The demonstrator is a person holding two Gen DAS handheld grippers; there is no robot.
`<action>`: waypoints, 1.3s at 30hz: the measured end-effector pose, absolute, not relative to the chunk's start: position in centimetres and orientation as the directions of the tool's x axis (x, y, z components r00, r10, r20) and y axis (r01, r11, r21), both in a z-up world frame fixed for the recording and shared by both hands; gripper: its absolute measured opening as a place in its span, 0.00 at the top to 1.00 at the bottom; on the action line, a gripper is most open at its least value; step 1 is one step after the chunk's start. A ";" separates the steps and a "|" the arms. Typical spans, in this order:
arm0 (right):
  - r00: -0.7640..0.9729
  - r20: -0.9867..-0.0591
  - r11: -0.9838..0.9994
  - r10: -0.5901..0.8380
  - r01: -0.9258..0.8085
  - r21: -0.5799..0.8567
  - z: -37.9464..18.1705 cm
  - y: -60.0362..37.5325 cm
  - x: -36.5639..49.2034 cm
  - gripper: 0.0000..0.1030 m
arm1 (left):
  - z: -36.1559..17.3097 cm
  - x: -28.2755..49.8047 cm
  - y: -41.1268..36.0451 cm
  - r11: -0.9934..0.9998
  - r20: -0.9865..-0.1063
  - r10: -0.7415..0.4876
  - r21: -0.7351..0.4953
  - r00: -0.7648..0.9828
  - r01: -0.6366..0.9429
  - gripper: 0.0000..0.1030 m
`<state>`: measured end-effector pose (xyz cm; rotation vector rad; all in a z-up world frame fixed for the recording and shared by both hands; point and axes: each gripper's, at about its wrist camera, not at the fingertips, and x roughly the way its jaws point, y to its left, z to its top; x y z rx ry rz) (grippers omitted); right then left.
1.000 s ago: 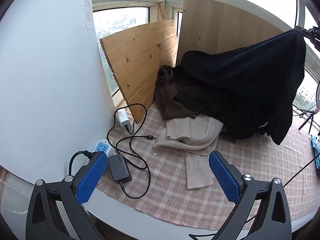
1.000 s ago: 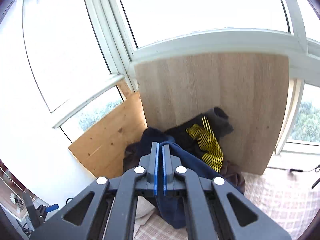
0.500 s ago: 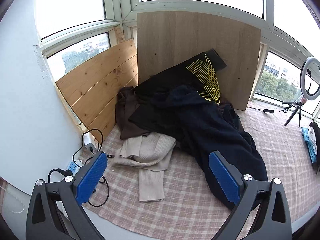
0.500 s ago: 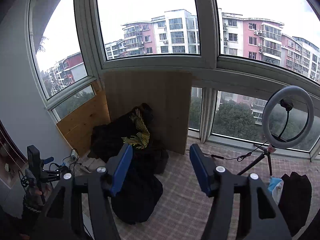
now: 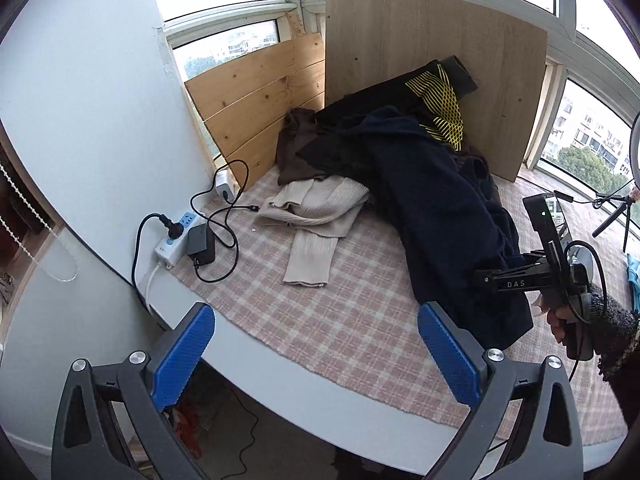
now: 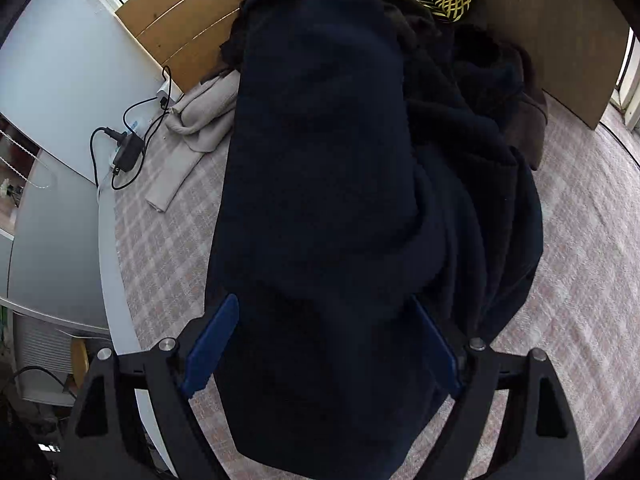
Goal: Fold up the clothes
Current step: 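Carry the navy sweatshirt with the right gripper onto the open blanket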
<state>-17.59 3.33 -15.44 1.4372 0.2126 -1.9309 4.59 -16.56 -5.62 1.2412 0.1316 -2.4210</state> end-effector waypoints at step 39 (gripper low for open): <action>-0.324 -0.930 -0.984 -0.175 0.051 0.168 -16.2 40.9 -10.7 0.27 | -25.5 -22.8 14.3 -0.905 -0.970 0.085 0.021 -0.229 -0.425 0.48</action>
